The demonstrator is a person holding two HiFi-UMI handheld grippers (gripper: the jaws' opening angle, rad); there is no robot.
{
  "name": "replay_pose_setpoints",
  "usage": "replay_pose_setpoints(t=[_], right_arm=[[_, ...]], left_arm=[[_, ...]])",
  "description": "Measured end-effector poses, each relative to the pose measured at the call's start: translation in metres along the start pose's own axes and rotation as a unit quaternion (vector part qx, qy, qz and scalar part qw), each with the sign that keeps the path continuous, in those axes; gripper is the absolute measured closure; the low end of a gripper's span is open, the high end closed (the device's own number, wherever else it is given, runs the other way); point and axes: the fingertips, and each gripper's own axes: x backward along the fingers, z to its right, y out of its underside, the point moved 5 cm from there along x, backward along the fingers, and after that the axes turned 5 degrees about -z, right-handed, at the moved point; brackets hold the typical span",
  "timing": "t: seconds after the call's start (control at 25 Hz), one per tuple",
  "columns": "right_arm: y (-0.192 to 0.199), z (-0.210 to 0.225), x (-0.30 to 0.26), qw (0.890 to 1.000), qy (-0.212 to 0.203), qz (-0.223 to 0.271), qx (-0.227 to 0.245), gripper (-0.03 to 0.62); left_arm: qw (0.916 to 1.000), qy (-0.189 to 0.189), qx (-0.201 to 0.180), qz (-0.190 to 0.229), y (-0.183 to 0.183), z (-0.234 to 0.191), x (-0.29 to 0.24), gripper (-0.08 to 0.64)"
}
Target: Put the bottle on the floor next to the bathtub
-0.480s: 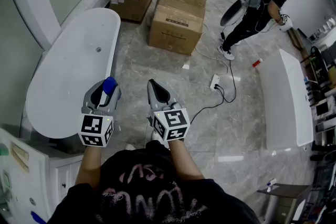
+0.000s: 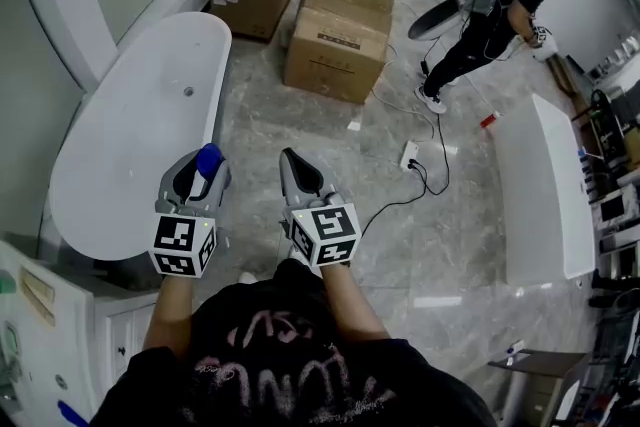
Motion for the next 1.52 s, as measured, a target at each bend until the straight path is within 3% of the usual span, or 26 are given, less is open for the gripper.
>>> replay_pose_setpoints(t=[0.88, 1.16, 1.52], right_arm=[[0.013, 0.0, -0.036, 1.0, 0.007, -0.01, 0.001, 0.577], [0.016, 0.016, -0.077, 1.0, -0.003, -0.012, -0.004, 0.577], [0.012, 0.07, -0.146, 0.999, -0.011, -0.029, -0.02, 0.577]], left_arm=[[0.9999, 0.015, -0.006, -0.005, 0.014, -0.024, -0.021, 0.41], [0.9999, 0.007, -0.003, -0.014, 0.019, -0.047, -0.054, 0.41], [0.9992, 0.0, 0.007, -0.04, 0.016, -0.073, -0.128, 0.41]])
